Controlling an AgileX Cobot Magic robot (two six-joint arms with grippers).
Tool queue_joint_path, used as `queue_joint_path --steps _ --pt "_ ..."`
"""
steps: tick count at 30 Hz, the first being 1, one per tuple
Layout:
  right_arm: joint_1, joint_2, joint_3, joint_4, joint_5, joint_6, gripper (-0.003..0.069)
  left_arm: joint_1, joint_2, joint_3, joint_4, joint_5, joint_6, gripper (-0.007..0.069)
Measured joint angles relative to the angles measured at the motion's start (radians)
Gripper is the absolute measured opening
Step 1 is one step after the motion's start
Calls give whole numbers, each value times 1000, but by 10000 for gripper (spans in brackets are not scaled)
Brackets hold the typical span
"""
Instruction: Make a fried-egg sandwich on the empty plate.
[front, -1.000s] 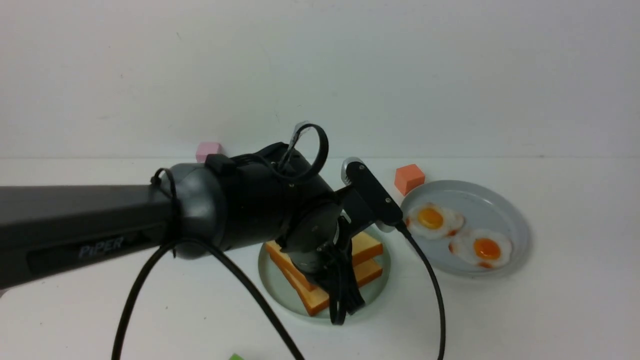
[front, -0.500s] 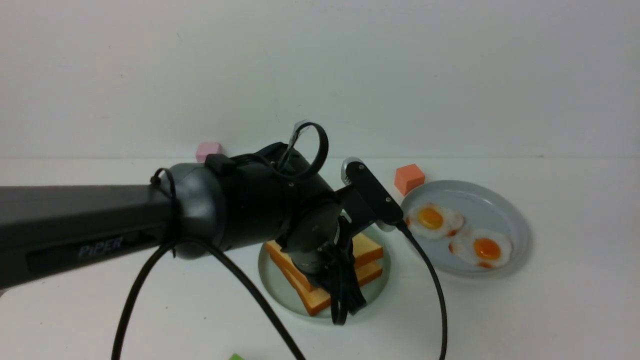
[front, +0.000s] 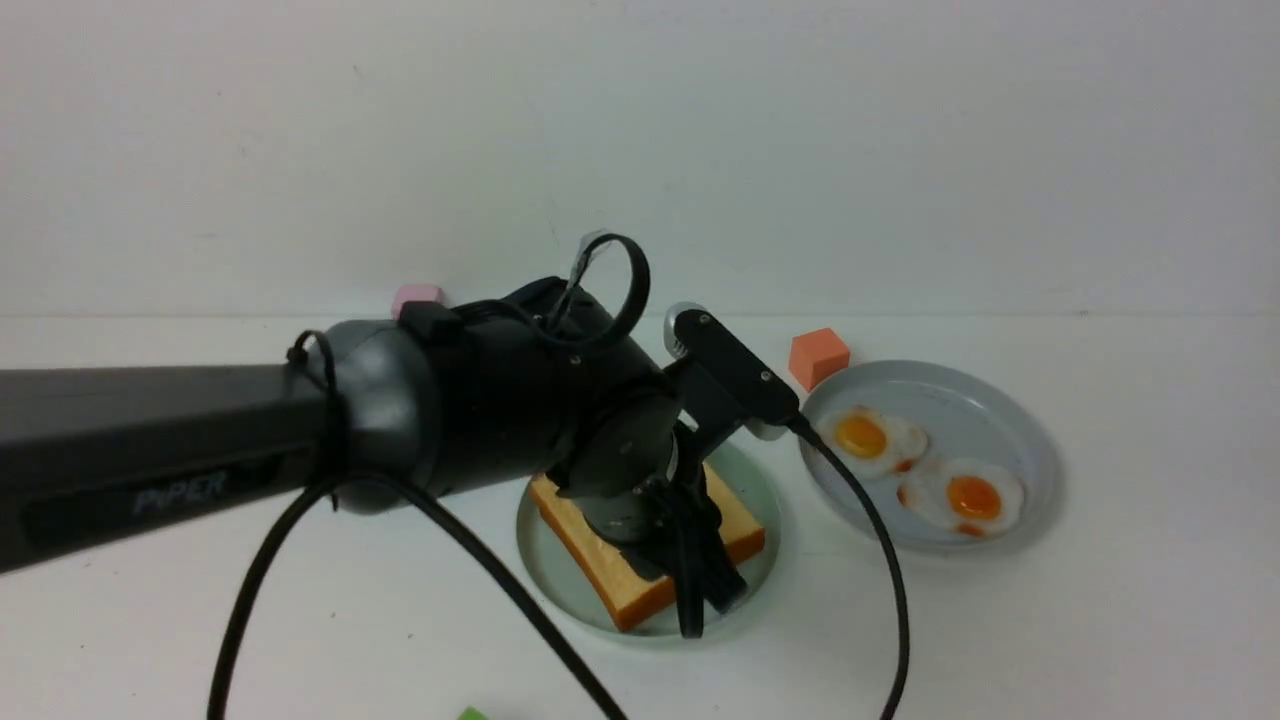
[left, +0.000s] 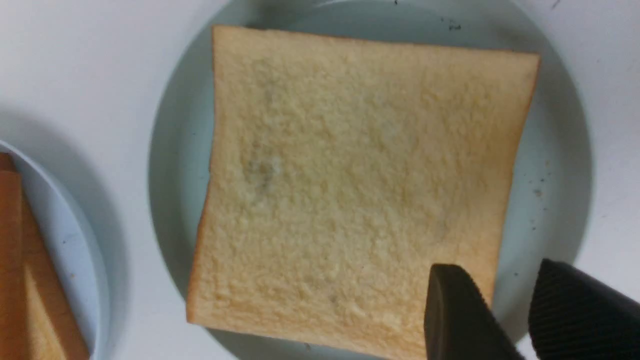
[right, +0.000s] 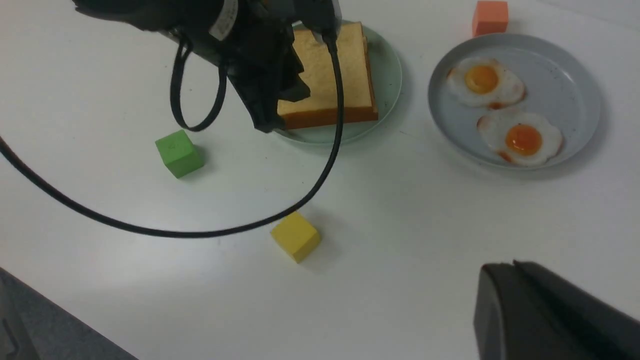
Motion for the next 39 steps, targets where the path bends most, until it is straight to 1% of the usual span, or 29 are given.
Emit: queue_joint_path --steps 2,4,5,6,7,8,9,12,15,18,20,21,23,29,39 --pt "0 0 0 0 3 0 35 -16 -77 -10 -6 6 -16 188" --pt "0 0 0 0 7 0 35 -48 -189 -16 -12 4 -25 120" --pt "0 0 0 1 7 0 35 -51 -202 -16 -14 4 -27 105" --pt "0 0 0 2 7 0 35 -79 -292 -14 -22 -1 -38 47" --pt "0 0 0 3 7 0 35 -96 -358 -3 -31 -10 -51 7" --pt "0 0 0 3 8 0 35 -104 -412 8 -38 -15 -63 -14" --pt "0 0 0 3 10 0 35 -118 -507 51 -53 -32 -86 -13" --pt "0 0 0 4 23 0 35 -125 -670 174 -82 -79 -132 -13" --pt "0 0 0 10 30 0 35 -125 -858 383 -94 -164 -168 -13" --pt "0 0 0 12 30 0 35 -125 -1070 615 -98 -296 -177 -13" --pt "0 0 0 15 30 0 35 -125 -1146 682 -98 -340 -179 -13" --pt "0 0 0 25 30 0 35 -125 -1240 780 -99 -410 -179 -13" --pt "0 0 0 46 30 0 35 -125 -1345 893 -99 -482 -179 -13" --pt "0 0 0 119 30 0 43 -125 -1494 1029 -99 -515 -179 -13" --pt "0 0 0 139 30 0 54 -125 -1508 1106 -99 -466 -180 -13"
